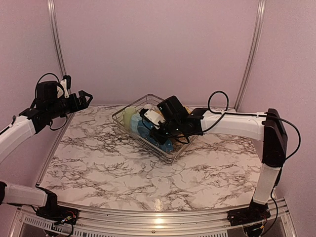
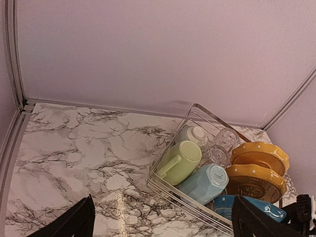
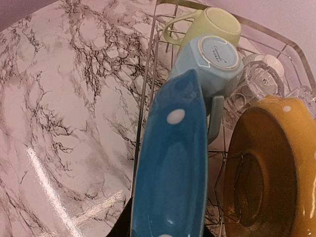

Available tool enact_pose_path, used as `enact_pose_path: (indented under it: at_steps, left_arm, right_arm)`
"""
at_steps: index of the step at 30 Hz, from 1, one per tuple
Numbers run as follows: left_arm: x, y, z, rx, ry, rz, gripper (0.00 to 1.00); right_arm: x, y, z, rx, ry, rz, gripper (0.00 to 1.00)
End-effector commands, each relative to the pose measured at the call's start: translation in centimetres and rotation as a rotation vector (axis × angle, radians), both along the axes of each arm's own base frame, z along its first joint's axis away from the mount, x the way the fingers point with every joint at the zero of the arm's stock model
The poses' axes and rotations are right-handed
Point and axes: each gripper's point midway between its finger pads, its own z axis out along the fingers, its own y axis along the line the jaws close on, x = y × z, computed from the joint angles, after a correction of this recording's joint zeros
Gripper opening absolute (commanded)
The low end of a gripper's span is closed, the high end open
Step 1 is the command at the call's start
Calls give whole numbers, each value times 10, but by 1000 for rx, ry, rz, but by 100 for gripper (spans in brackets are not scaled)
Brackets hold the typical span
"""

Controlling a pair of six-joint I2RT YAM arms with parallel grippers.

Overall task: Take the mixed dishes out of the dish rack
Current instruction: Grab the plate from the dish rack, then place the plate in the corner of the board.

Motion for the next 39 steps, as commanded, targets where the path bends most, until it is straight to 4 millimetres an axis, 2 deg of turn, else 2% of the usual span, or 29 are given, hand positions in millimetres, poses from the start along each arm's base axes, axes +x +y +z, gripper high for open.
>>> enact_pose_path:
  at_steps: [1, 3, 8, 15, 22, 28, 39]
  left_arm:
    - [2, -4, 3, -8, 2, -14, 99]
    - [3, -4, 4, -8, 2, -16, 99]
    - [3, -6, 2, -10, 8, -23, 99]
    - [3, -6, 1, -11, 11, -27, 99]
    - [3, -7, 0, -10, 13, -28, 99]
    - [7, -9, -9, -19, 41, -34, 99]
    - [7, -14, -10, -43, 45, -53, 99]
  right_arm:
    - [2, 8, 20, -2, -51, 48, 18]
    - [1, 7, 23, -5, -50, 47, 10]
    - [0, 6, 36, 14, -63, 51, 0]
    - [0, 7, 53, 32, -57, 60, 0]
    - [0, 4, 86, 192, -15, 79, 0]
    - [-1, 1, 114, 250, -29, 79, 0]
    - [1, -2, 148, 314, -69, 49, 0]
